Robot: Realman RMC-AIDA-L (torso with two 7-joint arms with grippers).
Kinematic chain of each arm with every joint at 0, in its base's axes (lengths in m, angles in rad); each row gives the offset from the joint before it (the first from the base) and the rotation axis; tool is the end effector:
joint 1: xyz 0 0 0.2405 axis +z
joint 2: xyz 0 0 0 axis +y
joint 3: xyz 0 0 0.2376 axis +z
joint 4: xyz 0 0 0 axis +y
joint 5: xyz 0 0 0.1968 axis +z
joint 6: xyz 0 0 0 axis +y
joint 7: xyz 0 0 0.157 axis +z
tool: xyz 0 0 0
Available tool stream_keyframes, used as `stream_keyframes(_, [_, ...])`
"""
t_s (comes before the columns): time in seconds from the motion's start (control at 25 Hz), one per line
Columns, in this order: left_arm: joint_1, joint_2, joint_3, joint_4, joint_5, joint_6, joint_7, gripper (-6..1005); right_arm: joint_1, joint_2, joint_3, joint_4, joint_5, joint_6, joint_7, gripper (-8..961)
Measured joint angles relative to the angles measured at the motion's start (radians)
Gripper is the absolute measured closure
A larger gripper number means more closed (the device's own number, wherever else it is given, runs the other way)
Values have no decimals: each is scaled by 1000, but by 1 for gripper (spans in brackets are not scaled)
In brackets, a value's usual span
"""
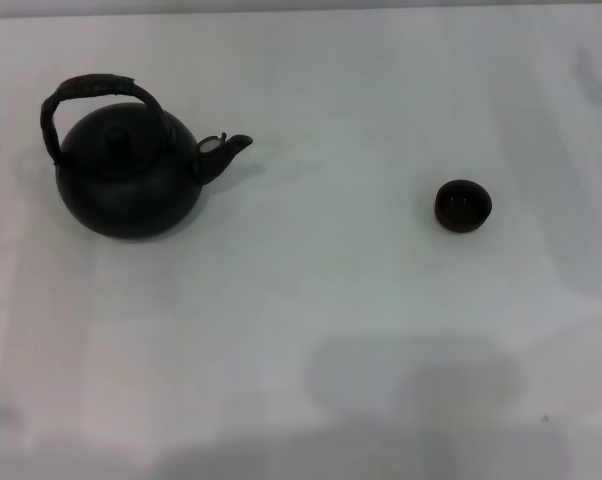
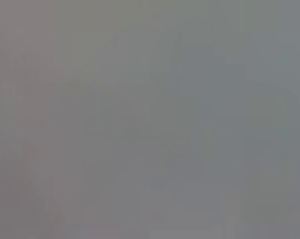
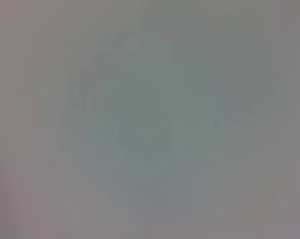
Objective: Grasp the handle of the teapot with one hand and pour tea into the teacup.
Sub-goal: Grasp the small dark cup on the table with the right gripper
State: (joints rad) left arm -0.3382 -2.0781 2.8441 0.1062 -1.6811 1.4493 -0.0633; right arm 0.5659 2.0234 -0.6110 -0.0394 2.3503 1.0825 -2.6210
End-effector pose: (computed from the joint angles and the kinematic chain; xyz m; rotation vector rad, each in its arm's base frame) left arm -0.3429 0.2794 0.0547 -1.2407 -0.4715 -0.6552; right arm 0.3178 0.3710 0.0488 -1.5134 0.7290 0.8012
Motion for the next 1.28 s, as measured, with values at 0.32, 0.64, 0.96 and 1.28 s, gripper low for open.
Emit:
stream_keyframes(0.32, [29,0,0,26,6,8,-1,170,-45,0,-11,25,1,61,4,126])
stream_keyframes(0.64, [30,-2,0,36,63,0,-1,169,-48,0,-14,29,1,66,7,127])
stream_keyframes(0.96, [32,-2,0,43,71,-3,-1,169,-31,-3,-67,15,1,61,50,128])
stream_keyframes(1.28, [34,-1,0,39,67,-3,-1,170,-26,-56,-502,-478,-173,-300,691,129])
